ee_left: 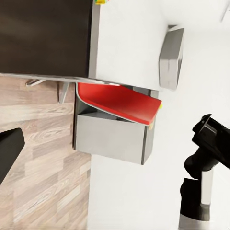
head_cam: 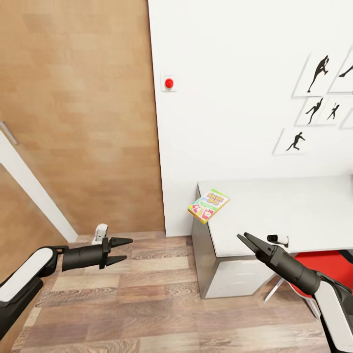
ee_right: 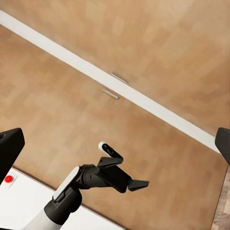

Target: Put all the toys in the child's room - the three board games (two on the bed and one on the table), the two jigsaw puzzles on the table, and the tennis ball on the table - inside the toy box on the table in the child's room.

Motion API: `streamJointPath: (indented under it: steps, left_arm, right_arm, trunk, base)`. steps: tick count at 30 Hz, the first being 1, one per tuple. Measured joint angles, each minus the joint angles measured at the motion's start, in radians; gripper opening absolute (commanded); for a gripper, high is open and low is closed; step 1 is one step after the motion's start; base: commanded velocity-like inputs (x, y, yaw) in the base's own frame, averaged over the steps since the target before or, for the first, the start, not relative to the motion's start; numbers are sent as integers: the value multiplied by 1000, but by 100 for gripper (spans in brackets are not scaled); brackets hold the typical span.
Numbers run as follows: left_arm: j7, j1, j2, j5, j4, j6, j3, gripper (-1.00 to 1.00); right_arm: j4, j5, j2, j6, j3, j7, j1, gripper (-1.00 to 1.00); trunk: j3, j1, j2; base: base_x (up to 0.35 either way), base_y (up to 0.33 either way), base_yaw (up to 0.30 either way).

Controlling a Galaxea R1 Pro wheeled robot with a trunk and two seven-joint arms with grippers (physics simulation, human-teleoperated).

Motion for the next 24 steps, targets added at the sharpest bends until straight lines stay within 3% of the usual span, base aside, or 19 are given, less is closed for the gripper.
streamJointPath:
  steps: [12, 24]
  left_arm:
    - [0, 0, 0, -7, -2, -6, -23, 100]
    - [0, 0, -2, -9, 0, -9, -22, 100]
  right_arm:
    - [0, -7, -2, -26, -5, 3, 2, 100]
    - [1, -8, -7, -30, -6, 24, 2, 100]
  trunk:
    - [20, 0, 0]
    - [40, 0, 0]
  base:
    - [17, 0, 0]
    - [209, 0, 0]
